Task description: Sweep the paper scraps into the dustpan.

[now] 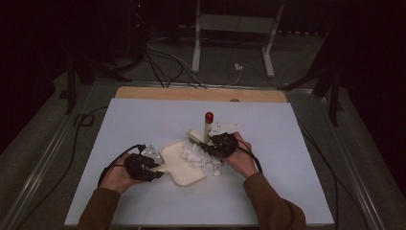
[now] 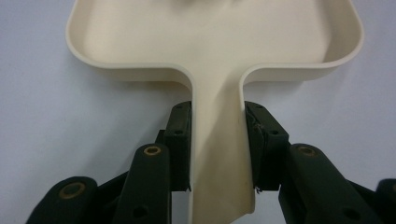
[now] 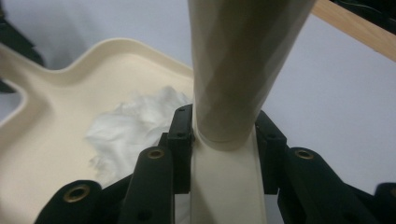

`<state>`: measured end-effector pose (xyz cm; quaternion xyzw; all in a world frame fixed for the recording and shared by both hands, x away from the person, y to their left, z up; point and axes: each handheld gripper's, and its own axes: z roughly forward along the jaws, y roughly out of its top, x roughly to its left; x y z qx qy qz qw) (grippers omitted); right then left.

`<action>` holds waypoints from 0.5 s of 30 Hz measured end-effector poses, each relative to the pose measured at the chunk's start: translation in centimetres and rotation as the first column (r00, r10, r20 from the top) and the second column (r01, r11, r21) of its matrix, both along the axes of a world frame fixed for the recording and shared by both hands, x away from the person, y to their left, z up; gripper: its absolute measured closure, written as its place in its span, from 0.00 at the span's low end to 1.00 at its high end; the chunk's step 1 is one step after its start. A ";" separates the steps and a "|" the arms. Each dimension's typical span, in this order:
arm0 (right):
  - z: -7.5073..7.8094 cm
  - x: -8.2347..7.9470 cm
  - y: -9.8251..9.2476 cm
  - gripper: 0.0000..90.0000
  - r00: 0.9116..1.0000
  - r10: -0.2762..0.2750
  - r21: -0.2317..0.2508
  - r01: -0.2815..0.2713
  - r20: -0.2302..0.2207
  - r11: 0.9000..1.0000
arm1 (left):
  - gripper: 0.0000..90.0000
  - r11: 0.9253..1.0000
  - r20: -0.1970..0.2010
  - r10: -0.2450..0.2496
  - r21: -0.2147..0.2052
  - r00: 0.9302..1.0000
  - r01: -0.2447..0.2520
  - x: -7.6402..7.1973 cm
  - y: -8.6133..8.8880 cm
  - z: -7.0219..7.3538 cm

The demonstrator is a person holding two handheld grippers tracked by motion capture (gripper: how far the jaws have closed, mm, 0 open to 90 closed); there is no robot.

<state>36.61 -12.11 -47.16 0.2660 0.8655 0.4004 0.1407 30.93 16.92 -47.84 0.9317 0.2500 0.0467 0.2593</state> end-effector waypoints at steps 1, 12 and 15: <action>0.0 -0.1 0.2 0.75 1.000 0.010 -0.002 -0.010 0.001 1.000 | 0.74 1.000 -0.001 -0.001 0.000 1.000 0.001 0.0 0.0 0.0; 0.7 -1.0 1.5 0.75 0.992 0.125 0.045 -0.125 0.003 0.991 | 0.74 1.000 0.001 -0.010 -0.002 1.000 0.010 -0.1 -0.3 -0.1; 1.2 -1.0 1.2 0.75 0.992 0.127 0.082 -0.127 0.006 0.989 | 0.74 1.000 0.000 -0.014 -0.003 1.000 0.014 -0.2 -0.4 -0.1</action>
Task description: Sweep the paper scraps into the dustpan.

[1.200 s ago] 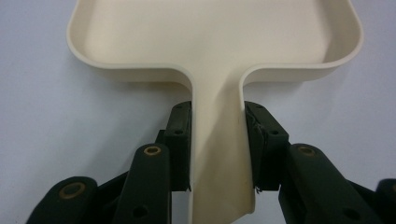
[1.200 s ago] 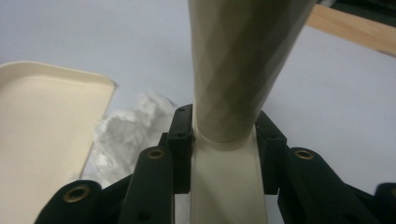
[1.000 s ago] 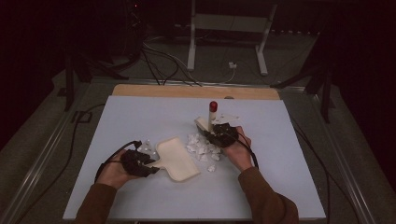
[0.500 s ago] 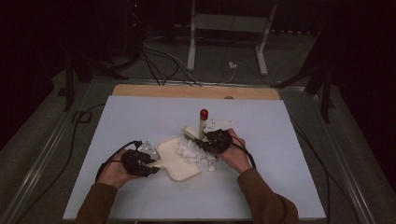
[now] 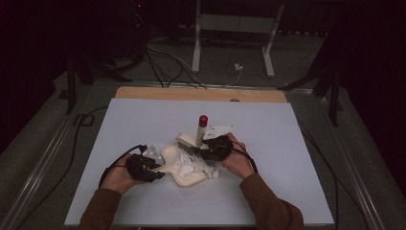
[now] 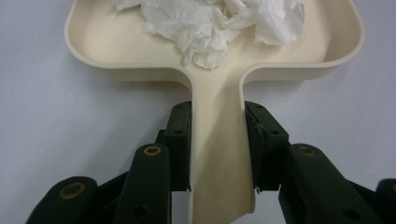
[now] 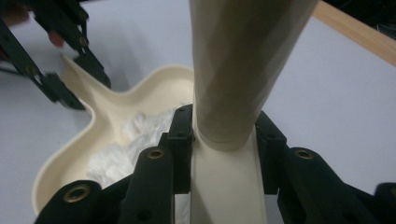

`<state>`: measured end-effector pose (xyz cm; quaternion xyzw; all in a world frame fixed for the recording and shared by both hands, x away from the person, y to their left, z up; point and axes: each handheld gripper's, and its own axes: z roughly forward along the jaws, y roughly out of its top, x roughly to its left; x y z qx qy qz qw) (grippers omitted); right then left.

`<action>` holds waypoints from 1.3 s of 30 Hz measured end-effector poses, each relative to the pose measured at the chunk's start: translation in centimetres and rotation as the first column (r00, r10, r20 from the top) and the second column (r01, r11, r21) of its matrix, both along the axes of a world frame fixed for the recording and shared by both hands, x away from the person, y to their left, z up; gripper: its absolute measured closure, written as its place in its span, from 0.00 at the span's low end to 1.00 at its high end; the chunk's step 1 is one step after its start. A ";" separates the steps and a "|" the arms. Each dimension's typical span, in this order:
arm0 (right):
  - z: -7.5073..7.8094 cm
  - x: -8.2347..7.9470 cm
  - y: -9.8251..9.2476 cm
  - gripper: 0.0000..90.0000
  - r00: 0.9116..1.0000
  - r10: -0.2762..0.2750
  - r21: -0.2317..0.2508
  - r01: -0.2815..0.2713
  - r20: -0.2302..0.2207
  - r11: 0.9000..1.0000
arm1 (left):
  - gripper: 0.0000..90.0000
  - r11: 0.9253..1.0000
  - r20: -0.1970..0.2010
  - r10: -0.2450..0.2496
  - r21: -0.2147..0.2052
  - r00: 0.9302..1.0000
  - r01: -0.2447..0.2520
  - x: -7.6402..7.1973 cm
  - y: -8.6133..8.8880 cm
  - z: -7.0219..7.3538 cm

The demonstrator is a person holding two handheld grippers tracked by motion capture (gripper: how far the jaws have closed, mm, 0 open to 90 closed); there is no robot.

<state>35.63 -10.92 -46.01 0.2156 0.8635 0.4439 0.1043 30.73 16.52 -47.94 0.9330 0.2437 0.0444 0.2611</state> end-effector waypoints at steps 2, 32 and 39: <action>0.2 0.1 -0.3 0.75 1.000 -0.006 0.031 0.006 -0.005 0.999 | 0.74 1.000 0.003 -0.006 -0.002 1.000 0.006 0.0 -0.1 0.0; -0.1 -1.9 -4.5 0.75 0.880 -0.474 -0.137 0.473 0.025 0.871 | 0.74 0.999 -0.003 -0.049 0.009 0.999 0.049 -1.5 -0.8 -0.3; -0.5 -2.1 -4.6 0.75 0.862 -0.507 -0.147 0.501 -0.001 0.853 | 0.74 0.999 -0.004 -0.042 0.007 0.999 0.042 -1.6 -1.0 -0.4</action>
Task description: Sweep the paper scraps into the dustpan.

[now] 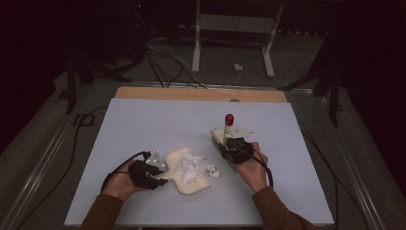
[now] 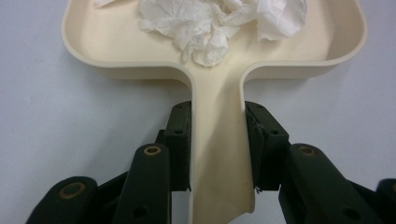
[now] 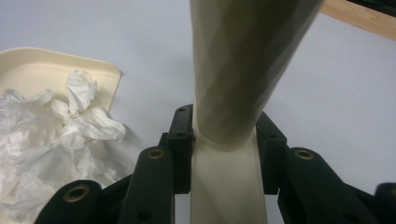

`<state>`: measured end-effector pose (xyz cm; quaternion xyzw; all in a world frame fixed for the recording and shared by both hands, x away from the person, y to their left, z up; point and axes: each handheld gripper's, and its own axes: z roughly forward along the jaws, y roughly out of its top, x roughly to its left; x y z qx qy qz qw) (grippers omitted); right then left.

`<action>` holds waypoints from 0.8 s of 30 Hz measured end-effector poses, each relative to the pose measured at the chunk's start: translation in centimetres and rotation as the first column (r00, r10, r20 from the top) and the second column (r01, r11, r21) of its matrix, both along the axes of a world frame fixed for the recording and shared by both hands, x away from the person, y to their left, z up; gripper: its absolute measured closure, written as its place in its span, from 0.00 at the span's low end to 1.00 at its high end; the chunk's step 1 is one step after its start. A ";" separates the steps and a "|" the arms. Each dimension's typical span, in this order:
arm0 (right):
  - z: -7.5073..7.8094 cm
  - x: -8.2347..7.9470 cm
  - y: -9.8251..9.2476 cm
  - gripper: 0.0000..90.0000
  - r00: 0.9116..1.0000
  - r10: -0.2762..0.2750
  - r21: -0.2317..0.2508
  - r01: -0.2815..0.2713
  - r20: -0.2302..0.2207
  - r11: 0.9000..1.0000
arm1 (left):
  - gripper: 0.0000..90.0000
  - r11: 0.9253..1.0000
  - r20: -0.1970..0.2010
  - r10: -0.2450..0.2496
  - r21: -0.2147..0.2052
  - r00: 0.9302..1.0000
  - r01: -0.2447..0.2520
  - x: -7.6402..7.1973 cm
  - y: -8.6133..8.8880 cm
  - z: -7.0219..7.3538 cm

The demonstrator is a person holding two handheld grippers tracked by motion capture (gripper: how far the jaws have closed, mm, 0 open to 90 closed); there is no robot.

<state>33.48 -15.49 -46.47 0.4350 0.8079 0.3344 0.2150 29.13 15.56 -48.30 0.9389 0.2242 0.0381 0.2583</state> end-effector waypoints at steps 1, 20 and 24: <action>0.0 0.0 0.0 0.75 1.000 0.000 0.000 0.000 -0.001 1.000 | 0.74 1.000 0.000 0.001 0.000 1.000 -0.001 0.0 0.0 0.0; 0.1 -0.9 1.4 0.74 0.997 -0.042 0.055 0.046 -0.063 0.997 | 0.74 1.000 0.014 0.012 0.008 1.000 -0.012 0.3 -0.8 0.0; 0.1 -1.2 2.0 0.74 0.996 -0.042 0.065 0.047 -0.074 0.997 | 0.74 1.000 0.014 0.012 0.008 1.000 -0.013 0.3 -1.0 0.0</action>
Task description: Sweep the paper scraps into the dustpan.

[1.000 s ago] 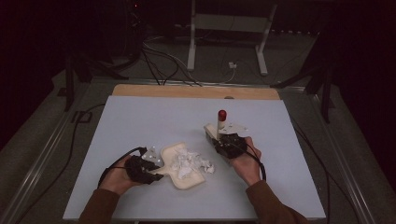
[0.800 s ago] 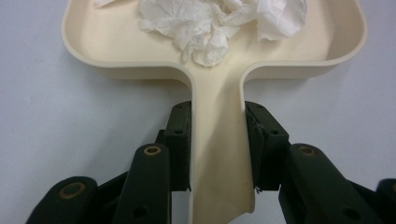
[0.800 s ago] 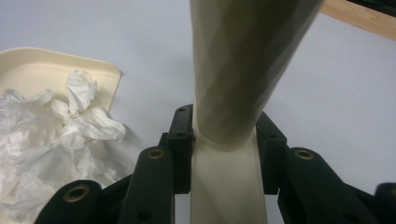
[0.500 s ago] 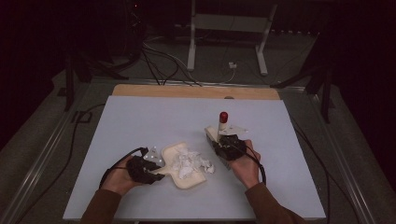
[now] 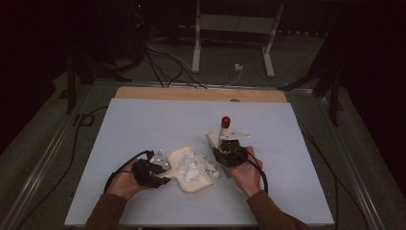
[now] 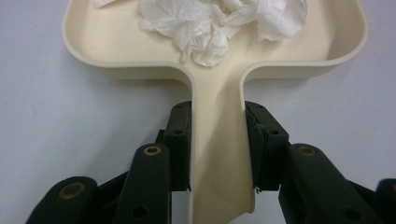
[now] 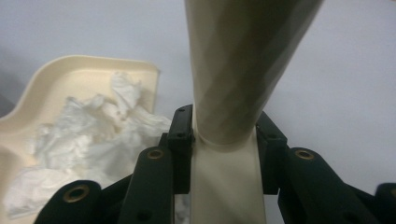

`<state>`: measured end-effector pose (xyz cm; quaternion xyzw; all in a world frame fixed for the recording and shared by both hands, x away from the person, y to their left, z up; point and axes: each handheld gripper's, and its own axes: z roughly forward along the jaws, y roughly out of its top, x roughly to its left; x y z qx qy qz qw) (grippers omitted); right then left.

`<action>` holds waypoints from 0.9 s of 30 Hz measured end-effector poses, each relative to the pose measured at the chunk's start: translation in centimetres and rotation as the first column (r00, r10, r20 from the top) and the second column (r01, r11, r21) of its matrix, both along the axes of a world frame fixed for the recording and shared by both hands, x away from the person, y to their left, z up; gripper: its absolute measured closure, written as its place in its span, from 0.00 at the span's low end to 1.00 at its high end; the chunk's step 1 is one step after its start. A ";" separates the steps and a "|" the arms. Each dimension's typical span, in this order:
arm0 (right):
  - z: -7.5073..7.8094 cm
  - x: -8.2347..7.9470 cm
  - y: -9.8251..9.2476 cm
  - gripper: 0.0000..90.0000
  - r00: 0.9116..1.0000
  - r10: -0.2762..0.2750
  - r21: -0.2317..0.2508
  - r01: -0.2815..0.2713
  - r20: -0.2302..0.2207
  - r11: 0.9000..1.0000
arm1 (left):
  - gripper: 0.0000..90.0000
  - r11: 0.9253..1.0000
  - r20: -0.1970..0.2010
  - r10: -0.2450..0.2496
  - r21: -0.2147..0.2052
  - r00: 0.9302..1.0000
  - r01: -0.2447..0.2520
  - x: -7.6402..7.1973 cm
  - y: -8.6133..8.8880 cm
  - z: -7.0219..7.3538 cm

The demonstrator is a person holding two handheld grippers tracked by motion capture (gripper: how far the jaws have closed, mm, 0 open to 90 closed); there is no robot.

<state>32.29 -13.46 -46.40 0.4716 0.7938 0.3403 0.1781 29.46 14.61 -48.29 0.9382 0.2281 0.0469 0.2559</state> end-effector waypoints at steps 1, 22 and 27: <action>0.0 -0.1 0.2 0.75 1.000 0.002 0.001 -0.002 -0.002 1.000 | 0.74 1.000 -0.002 0.001 -0.001 1.000 -0.001 0.0 0.0 0.0; 0.4 -1.4 4.3 0.75 0.995 0.100 0.021 -0.100 -0.020 0.995 | 0.74 1.000 0.011 0.015 -0.013 1.000 -0.015 0.0 -0.6 -0.2; 0.8 -1.6 5.0 0.75 0.991 0.128 0.048 -0.126 -0.035 0.991 | 0.74 0.999 0.014 0.021 -0.029 1.000 -0.020 0.0 -0.7 -0.3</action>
